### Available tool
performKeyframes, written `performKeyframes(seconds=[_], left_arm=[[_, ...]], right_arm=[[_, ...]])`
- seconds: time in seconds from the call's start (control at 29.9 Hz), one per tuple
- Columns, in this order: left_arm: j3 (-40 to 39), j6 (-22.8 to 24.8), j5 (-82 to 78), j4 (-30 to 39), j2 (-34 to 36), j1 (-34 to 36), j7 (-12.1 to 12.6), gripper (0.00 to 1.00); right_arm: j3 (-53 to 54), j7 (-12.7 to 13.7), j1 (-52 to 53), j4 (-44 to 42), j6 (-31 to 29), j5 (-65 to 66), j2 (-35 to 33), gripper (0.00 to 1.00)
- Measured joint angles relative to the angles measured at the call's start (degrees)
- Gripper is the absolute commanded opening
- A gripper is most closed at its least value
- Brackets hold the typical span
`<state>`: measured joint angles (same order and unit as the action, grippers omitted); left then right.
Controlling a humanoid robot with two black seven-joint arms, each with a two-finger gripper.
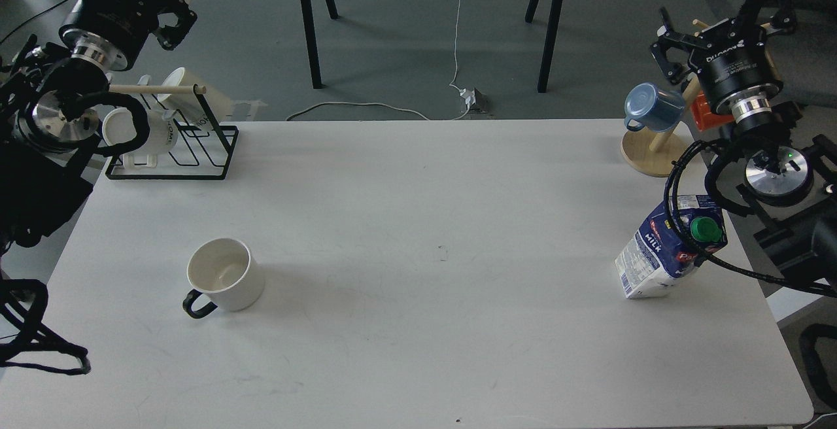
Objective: Place cup and milk with both arms
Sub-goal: 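Move the left gripper from the mug rack down toward the white mug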
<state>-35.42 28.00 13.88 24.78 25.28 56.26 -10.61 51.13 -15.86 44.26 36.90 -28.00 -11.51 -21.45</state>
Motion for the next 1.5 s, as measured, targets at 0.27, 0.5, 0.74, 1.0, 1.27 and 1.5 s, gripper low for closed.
performKeyframes(seconds=[0.27, 0.5, 0.74, 1.0, 1.27, 1.5], left_arm=[[-0.1, 0.0, 0.0, 0.4, 0.1, 0.4, 0.3, 1.0], [5.1, 0.0, -0.9, 9.6, 8.2, 0.6, 0.7, 1.0], [11.3, 0.0, -12.2, 23.1, 20.0, -0.9, -0.9, 1.0], [11.6, 0.0, -47.1, 44.1, 34.1, -7.1, -3.4, 0.95], [11.8, -2.0, -75.6, 52.7, 39.4, -13.9, -4.4, 0.84], [12.8, -9.7, -94.7, 52.7, 37.5, -20.2, -11.6, 0.81]], right_arm=[[-0.3, 0.0, 0.0, 0.2, 0.0, 0.0, 0.0, 1.0], [-0.2, 0.0, 0.4, 0.5, 0.0, 0.0, -0.2, 1.0], [0.1, -0.1, 0.0, 1.6, 0.0, -0.1, -0.6, 1.0], [0.8, -0.1, -0.2, 2.9, 0.0, -0.1, -0.9, 1.0], [0.9, -0.1, -1.1, 4.6, 0.0, -0.2, -2.8, 1.0], [1.1, -0.1, -1.5, 6.0, 0.0, -0.2, -4.9, 1.0]])
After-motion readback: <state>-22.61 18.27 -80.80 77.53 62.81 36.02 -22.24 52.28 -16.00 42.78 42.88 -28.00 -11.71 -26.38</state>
